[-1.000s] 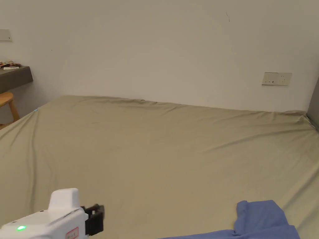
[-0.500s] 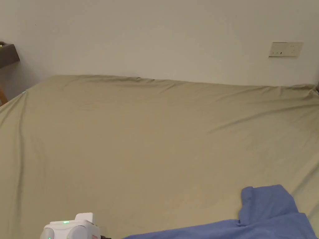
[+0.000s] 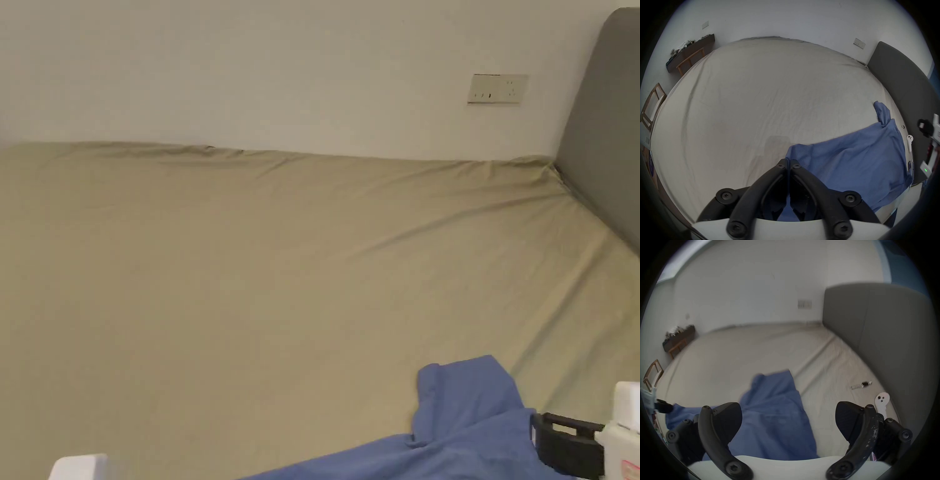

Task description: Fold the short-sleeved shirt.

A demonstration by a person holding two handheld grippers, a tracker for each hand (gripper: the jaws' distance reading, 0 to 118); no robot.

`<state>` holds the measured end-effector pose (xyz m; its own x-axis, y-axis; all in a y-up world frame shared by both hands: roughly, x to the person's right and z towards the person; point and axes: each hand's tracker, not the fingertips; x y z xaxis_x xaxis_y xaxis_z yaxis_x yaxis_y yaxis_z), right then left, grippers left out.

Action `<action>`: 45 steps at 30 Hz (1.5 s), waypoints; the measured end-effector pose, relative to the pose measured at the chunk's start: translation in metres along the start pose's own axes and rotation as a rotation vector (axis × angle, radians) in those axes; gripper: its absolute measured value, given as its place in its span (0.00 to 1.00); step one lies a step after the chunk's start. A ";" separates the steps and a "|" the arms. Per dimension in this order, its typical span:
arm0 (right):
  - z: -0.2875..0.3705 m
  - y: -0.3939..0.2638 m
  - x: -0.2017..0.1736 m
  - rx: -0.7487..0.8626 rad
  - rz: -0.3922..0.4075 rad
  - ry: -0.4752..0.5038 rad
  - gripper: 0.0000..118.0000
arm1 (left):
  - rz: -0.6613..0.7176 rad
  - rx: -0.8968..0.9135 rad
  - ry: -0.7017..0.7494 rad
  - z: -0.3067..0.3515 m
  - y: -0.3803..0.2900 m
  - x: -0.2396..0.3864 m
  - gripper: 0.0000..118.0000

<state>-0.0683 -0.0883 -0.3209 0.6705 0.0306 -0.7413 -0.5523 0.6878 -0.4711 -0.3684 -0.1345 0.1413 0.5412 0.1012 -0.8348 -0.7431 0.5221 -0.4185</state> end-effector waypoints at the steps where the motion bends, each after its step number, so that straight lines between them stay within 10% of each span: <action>1: -0.025 0.001 0.009 -0.059 -0.009 -0.022 1.00 | 0.001 0.009 0.001 0.003 0.000 -0.001 0.01; 12: -0.113 -0.016 -0.014 -0.279 0.046 -0.018 0.51 | 0.009 0.006 0.000 0.000 -0.002 0.011 0.01; 14: -0.103 -0.016 -0.010 -0.257 0.022 0.024 0.07 | 0.016 0.005 -0.001 -0.003 -0.004 0.008 0.01; 33: 0.188 -0.111 -0.063 0.751 -0.115 -0.117 0.07 | 0.055 0.836 0.206 0.152 -0.086 0.048 0.01; 45: 0.290 -0.093 -0.095 1.030 -0.085 -0.132 0.07 | 0.100 1.216 0.172 0.242 -0.072 0.071 0.01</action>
<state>0.0627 0.0551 -0.0679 0.7705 -0.0108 -0.6374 0.1482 0.9755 0.1625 -0.1812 0.0404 0.1986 0.3755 0.1216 -0.9188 0.1213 0.9764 0.1788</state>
